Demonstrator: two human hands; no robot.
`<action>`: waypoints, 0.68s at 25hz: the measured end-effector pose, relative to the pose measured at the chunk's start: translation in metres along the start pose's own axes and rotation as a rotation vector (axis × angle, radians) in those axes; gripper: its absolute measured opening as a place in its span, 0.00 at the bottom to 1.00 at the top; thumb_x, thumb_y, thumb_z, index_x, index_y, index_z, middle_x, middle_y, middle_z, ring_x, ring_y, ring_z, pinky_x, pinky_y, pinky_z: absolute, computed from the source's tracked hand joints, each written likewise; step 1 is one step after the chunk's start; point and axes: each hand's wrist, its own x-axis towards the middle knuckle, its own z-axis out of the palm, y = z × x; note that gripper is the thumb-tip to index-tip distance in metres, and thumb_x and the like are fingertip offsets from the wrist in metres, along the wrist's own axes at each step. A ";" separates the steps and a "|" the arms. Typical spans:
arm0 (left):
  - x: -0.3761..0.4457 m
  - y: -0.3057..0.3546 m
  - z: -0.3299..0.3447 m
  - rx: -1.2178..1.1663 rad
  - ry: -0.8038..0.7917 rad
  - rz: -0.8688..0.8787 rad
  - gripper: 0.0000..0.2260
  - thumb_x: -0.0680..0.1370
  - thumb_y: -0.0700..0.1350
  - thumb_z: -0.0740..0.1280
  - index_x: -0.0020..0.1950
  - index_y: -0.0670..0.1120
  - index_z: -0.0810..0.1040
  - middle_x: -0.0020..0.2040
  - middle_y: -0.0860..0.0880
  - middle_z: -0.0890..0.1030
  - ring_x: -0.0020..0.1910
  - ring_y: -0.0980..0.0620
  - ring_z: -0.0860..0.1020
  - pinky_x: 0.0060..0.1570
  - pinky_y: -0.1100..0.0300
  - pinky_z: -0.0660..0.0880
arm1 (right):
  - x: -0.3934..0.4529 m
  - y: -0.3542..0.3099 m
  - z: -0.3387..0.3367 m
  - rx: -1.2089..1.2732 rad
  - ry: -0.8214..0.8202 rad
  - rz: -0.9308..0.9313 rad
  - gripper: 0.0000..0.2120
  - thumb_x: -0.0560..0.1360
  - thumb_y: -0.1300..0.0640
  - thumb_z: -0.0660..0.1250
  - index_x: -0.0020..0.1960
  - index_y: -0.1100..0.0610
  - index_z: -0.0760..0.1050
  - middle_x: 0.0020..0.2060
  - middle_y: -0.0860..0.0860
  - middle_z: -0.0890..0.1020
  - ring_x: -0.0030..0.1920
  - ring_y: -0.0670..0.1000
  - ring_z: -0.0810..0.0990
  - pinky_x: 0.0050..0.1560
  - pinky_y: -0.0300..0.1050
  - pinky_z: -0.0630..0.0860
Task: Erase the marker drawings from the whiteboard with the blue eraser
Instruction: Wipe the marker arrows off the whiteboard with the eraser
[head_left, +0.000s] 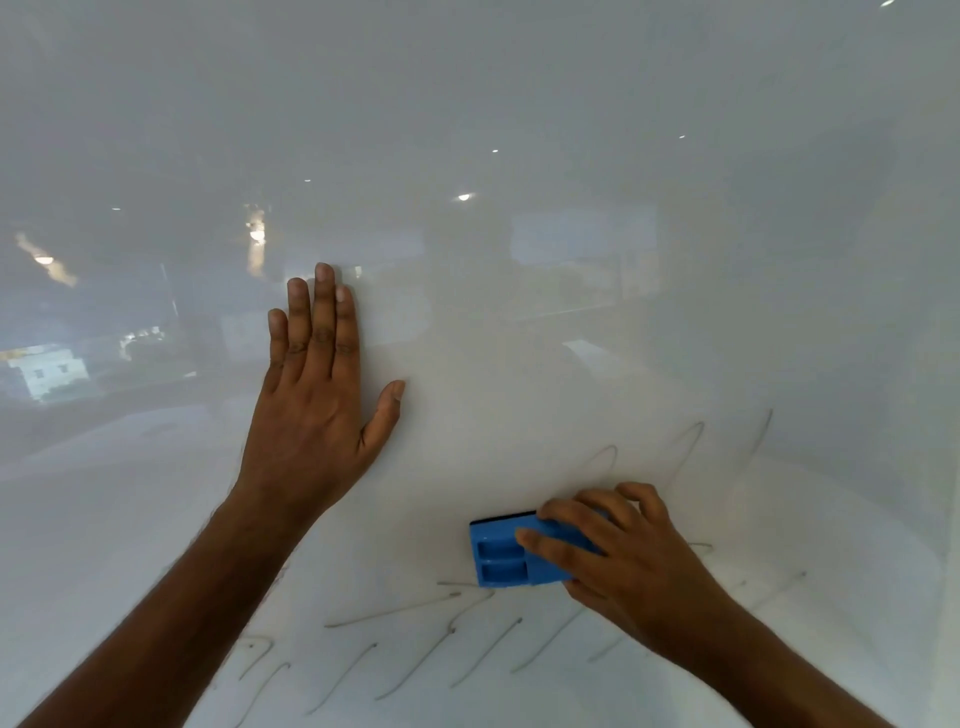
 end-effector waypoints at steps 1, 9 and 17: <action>0.000 0.002 0.000 0.000 -0.001 0.002 0.39 0.87 0.60 0.55 0.88 0.35 0.46 0.89 0.36 0.45 0.88 0.39 0.39 0.87 0.45 0.40 | 0.002 0.010 -0.005 -0.003 0.028 0.029 0.27 0.74 0.51 0.68 0.73 0.43 0.72 0.65 0.46 0.80 0.60 0.52 0.75 0.59 0.55 0.69; 0.009 0.032 0.007 -0.040 0.008 -0.019 0.40 0.87 0.60 0.55 0.88 0.35 0.46 0.89 0.36 0.44 0.88 0.39 0.40 0.87 0.44 0.41 | 0.052 0.045 -0.028 0.028 0.149 0.234 0.30 0.74 0.50 0.70 0.75 0.43 0.70 0.66 0.46 0.79 0.59 0.54 0.77 0.60 0.57 0.69; 0.006 0.046 0.011 -0.046 -0.018 -0.038 0.40 0.87 0.60 0.56 0.88 0.37 0.43 0.89 0.39 0.42 0.88 0.40 0.39 0.87 0.45 0.40 | -0.020 0.022 -0.005 0.001 -0.009 -0.032 0.27 0.75 0.52 0.69 0.73 0.42 0.72 0.67 0.46 0.79 0.60 0.52 0.76 0.60 0.55 0.69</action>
